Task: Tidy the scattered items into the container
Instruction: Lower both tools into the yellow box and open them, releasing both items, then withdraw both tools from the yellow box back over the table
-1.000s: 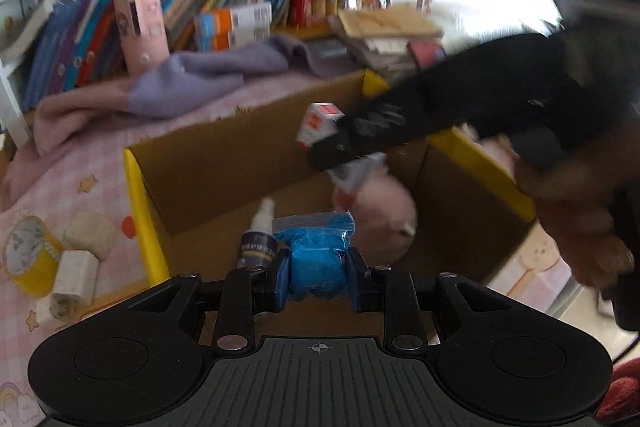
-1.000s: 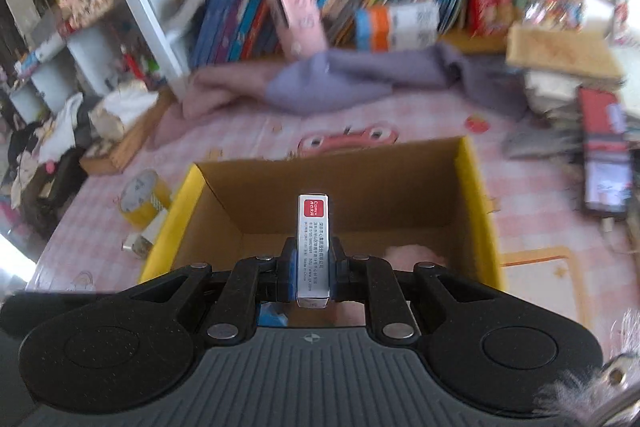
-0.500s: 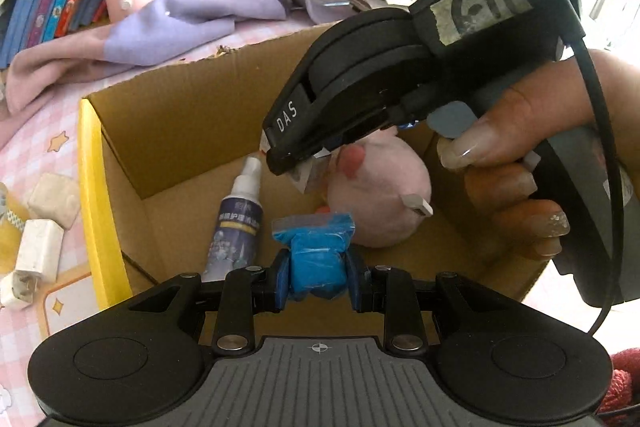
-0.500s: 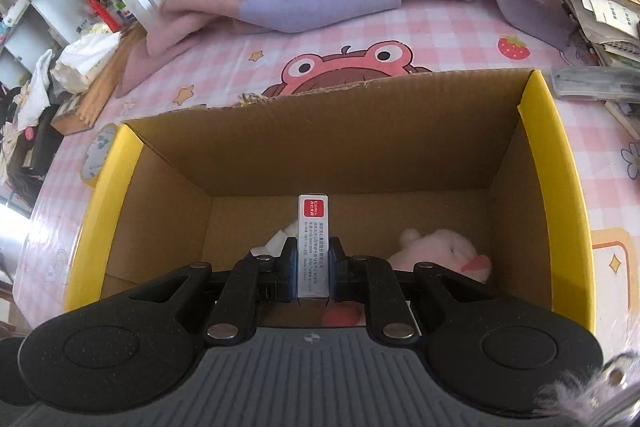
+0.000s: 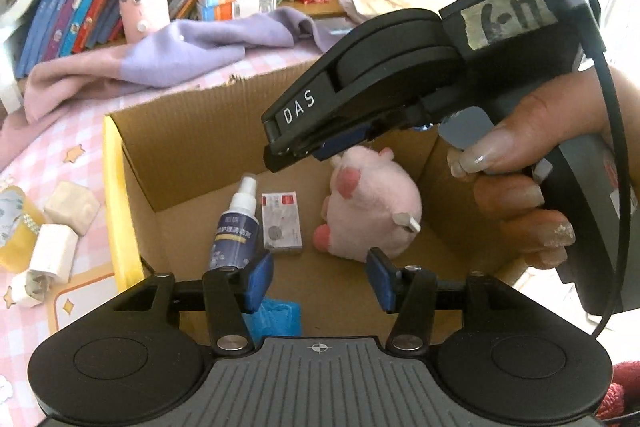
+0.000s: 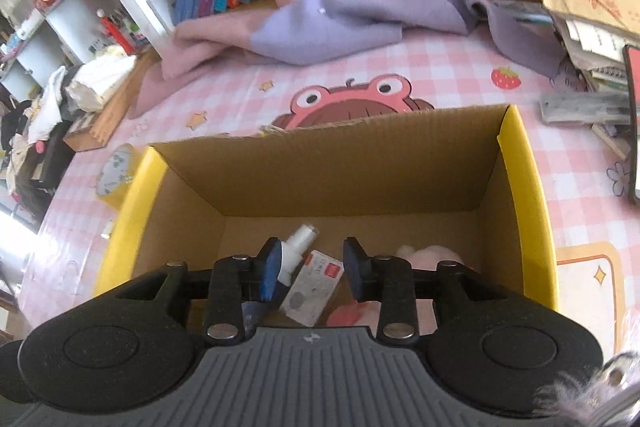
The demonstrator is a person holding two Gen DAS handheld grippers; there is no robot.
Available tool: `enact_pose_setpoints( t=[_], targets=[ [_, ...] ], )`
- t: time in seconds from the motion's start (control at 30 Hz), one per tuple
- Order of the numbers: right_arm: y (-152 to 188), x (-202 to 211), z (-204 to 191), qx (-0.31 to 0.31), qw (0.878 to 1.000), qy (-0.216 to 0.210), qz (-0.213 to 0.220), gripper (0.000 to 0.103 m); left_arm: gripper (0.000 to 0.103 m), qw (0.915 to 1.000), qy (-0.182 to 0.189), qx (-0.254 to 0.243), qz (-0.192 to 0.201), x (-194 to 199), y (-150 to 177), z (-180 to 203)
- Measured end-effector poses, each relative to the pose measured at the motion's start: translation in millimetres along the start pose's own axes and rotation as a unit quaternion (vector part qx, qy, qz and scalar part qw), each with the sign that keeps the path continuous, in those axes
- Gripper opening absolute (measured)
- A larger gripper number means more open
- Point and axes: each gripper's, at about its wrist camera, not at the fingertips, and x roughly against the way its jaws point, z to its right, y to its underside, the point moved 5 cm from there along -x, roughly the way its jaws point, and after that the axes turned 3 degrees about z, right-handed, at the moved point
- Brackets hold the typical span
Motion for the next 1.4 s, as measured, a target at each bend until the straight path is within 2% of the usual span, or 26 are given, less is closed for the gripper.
enact_pose_setpoints(
  t=[0.17, 0.37, 0.73, 0.97, 1.13, 1.2, 1.27, 1.4],
  targets=[
    [7.7, 31.9, -19.7, 0.033, 0.999, -0.006, 0.041, 0.041, 0.061, 0.9989, -0.009, 0.011, 0.044, 28.6, -1.0, 0.7],
    [24.3, 77.2, -32.7, 0.051, 0.993, 0.003, 0.104, 0.041, 0.066, 0.9962, -0.017, 0.012, 0.084, 65.1, 4.3, -3.6],
    [75.3, 147.1, -34.9, 0.046, 0.981, 0.072, 0.174, 0.041, 0.072, 0.9909, -0.026, 0.005, 0.132, 118.9, 34.3, -12.6],
    [124.6, 160.0, -44.6, 0.030, 0.977, 0.118, 0.176, 0.041, 0.073, 0.9908, -0.033, 0.013, 0.131, 139.2, 70.3, -23.3],
    [164.8, 169.1, -64.2, -0.016, 0.977, 0.124, 0.172, 0.041, 0.073, 0.9899, -0.047, 0.027, 0.131, 163.9, 98.7, -33.0],
    [181.8, 170.7, -73.5, -0.032, 0.977, 0.127, 0.168, 0.041, 0.076, 0.9886, -0.060, 0.039, 0.132, 174.5, 112.4, -37.7],
    [198.3, 171.2, -87.0, -0.029, 0.977, 0.133, 0.163, 0.041, 0.083, 0.9871, -0.076, 0.047, 0.133, 182.7, 124.7, -42.2],
    [221.6, 172.2, -114.0, -0.001, 0.976, 0.145, 0.164, 0.042, 0.084, 0.9859, -0.099, 0.043, 0.128, 195.8, 146.0, -49.0]
  ],
)
